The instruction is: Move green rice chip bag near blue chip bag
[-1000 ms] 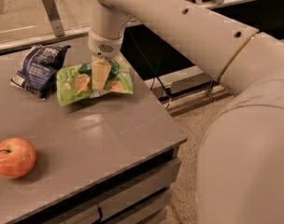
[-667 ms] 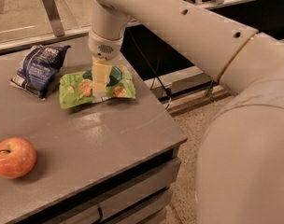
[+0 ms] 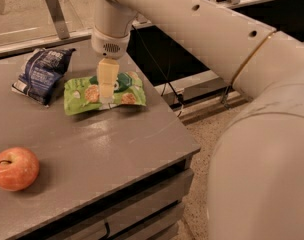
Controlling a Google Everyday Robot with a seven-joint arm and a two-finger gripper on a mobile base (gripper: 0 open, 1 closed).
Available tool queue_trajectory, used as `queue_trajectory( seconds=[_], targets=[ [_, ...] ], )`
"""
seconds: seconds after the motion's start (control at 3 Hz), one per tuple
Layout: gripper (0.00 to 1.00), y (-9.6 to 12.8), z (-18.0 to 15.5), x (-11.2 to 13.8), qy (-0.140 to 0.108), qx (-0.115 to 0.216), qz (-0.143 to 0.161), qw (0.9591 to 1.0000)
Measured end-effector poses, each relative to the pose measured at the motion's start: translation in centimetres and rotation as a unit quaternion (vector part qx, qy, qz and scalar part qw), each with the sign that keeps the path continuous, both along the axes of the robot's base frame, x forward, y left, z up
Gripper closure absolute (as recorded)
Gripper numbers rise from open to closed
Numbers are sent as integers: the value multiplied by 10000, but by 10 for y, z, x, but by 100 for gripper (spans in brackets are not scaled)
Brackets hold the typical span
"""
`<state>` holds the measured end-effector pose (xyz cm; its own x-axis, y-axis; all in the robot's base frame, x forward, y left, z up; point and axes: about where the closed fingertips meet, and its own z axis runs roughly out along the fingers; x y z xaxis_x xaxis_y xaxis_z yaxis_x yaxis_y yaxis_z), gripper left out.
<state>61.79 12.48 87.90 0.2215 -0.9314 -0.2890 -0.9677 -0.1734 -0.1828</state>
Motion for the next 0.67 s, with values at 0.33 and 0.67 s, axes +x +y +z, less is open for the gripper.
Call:
queue_trajectory(
  seconds=[0.33,0.67],
  targets=[
    [0,-17,34,-9,-217,-55,98,9997],
    [0,-18,35,-9,-218,-56,96,9997]
  ],
)
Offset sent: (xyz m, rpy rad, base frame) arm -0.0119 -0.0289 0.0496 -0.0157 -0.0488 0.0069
